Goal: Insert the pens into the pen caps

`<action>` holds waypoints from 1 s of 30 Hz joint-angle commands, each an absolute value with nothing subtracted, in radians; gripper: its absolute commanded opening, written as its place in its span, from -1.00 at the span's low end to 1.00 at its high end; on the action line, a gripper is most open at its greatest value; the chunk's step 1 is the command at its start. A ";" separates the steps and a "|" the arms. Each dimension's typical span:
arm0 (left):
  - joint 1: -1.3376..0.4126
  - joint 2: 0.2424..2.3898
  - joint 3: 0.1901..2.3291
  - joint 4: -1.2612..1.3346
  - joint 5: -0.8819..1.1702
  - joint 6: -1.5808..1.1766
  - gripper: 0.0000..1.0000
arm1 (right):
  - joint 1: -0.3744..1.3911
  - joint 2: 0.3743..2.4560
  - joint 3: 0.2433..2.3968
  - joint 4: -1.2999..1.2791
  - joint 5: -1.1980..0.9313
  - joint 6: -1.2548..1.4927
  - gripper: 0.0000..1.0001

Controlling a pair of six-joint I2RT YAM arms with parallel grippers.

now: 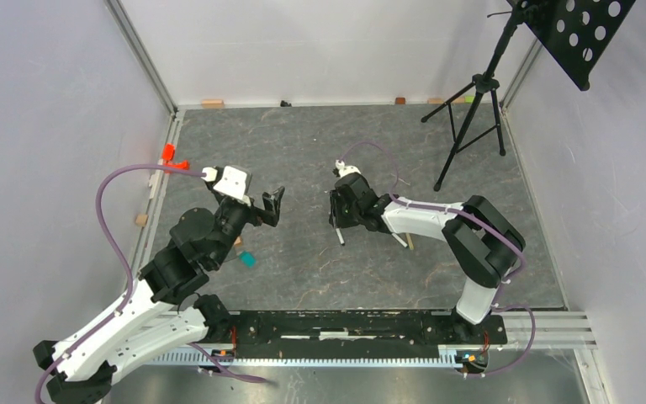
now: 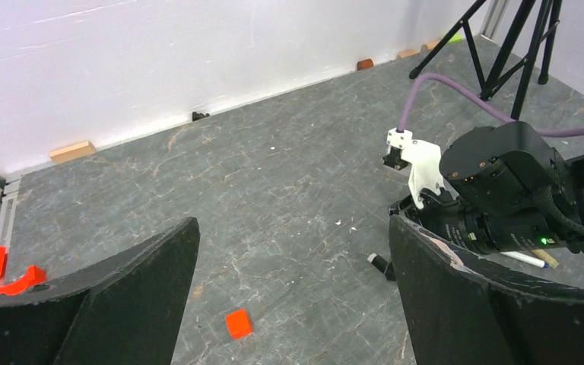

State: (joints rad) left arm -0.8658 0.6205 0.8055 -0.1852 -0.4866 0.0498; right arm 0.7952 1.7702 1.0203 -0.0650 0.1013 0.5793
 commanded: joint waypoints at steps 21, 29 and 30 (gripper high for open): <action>-0.866 0.636 0.805 -0.165 -0.488 0.092 0.99 | 0.778 1.292 0.837 0.203 0.146 0.383 0.96; -0.866 0.652 0.806 -0.173 -0.479 0.092 0.99 | 0.778 0.925 0.516 0.446 0.300 0.357 0.96; -0.867 0.654 0.805 -0.173 -0.479 0.093 0.99 | 0.778 0.893 0.497 0.448 0.306 0.356 0.96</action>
State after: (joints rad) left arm -0.8658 0.6502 0.8047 -0.1886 -0.4873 0.0505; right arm 0.7803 0.9745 0.5835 0.3454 0.2195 0.3916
